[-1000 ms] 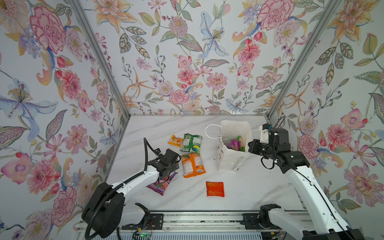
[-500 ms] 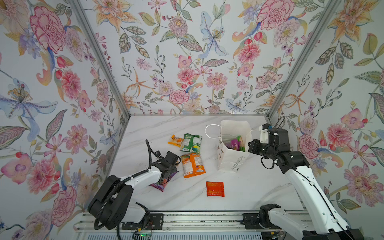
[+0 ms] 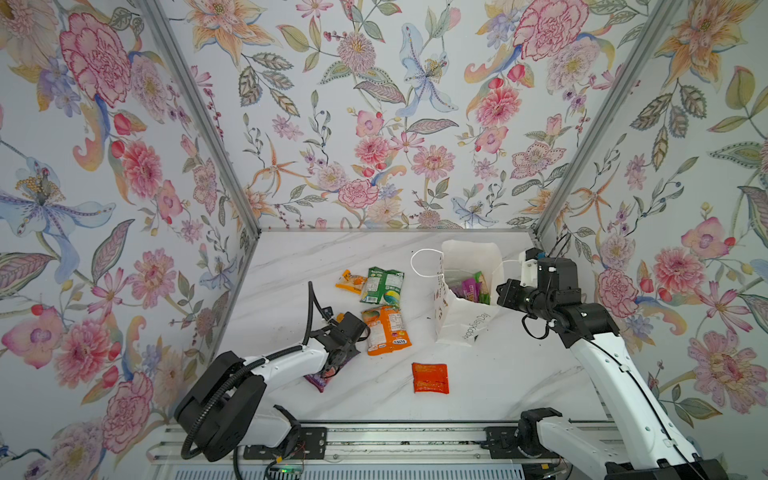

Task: Place the snacks into the paper bag
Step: 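Grasp the Fox's candy bag's top edge with the left gripper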

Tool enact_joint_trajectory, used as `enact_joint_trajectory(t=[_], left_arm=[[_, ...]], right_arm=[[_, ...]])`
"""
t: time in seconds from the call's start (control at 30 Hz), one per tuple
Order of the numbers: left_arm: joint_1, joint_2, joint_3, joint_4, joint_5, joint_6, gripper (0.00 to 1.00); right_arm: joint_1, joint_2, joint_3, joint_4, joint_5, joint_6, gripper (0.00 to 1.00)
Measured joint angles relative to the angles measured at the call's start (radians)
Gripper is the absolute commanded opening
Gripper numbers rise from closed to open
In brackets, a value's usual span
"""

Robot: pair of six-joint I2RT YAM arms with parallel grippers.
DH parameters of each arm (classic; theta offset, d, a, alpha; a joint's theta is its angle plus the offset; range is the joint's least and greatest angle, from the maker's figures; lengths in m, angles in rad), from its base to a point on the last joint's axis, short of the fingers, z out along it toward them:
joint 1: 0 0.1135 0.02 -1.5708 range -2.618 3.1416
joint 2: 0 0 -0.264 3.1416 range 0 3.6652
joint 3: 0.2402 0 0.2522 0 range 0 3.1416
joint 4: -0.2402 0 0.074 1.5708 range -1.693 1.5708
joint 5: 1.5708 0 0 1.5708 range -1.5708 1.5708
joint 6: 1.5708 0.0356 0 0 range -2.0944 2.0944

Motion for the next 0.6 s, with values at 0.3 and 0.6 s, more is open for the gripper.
enact_joint_trajectory(t=[0.3,0.6], left_arm=[[-0.266,0.105,0.175,-0.284,-0.011,0.048,0.69],[-0.286,0.088,0.251,-0.431,-0.021,-0.02,0.71]], right_arm=[[0.0,0.0,0.0,0.0,0.0,0.0,0.0],[0.0,0.0,-0.002,0.002,0.0,0.0,0.0]])
